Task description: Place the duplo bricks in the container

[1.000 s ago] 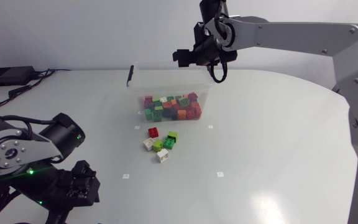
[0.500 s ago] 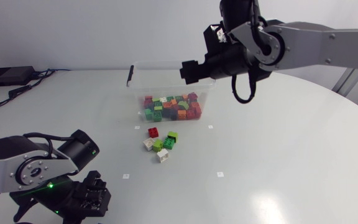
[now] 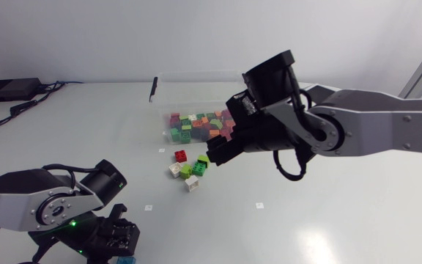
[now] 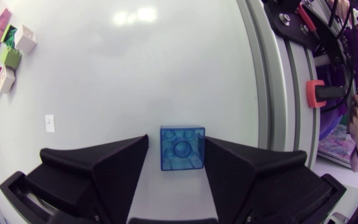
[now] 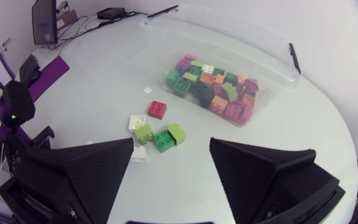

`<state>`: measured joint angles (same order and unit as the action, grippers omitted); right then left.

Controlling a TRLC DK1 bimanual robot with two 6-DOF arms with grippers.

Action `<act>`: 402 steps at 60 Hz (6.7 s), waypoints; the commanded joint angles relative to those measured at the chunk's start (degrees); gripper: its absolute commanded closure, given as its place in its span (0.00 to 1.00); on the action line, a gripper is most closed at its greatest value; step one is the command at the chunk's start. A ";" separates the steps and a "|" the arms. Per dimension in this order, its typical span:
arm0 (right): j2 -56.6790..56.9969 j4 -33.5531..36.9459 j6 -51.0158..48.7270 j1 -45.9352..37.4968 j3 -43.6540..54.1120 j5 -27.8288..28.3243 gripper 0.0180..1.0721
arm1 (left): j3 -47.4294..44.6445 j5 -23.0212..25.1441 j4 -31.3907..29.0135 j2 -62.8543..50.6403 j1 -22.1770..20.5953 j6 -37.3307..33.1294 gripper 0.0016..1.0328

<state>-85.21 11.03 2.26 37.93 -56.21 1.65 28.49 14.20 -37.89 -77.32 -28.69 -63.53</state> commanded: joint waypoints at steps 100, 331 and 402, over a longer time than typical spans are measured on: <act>-34.85 17.45 2.57 8.56 -23.78 -0.33 0.67 | 31.54 14.63 9.41 -3.63 22.01 22.22 0.85; -9.10 8.75 -7.27 -4.97 -7.60 7.49 0.10 | 20.82 -1.63 43.51 -32.19 6.28 28.72 0.83; -37.57 20.53 -45.50 1.97 -32.74 11.36 0.10 | 21.17 1.71 24.53 0.94 18.49 27.40 0.87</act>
<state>-120.70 30.48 -39.94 38.98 -86.83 13.45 46.74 14.83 -12.60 -78.17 -11.03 -37.28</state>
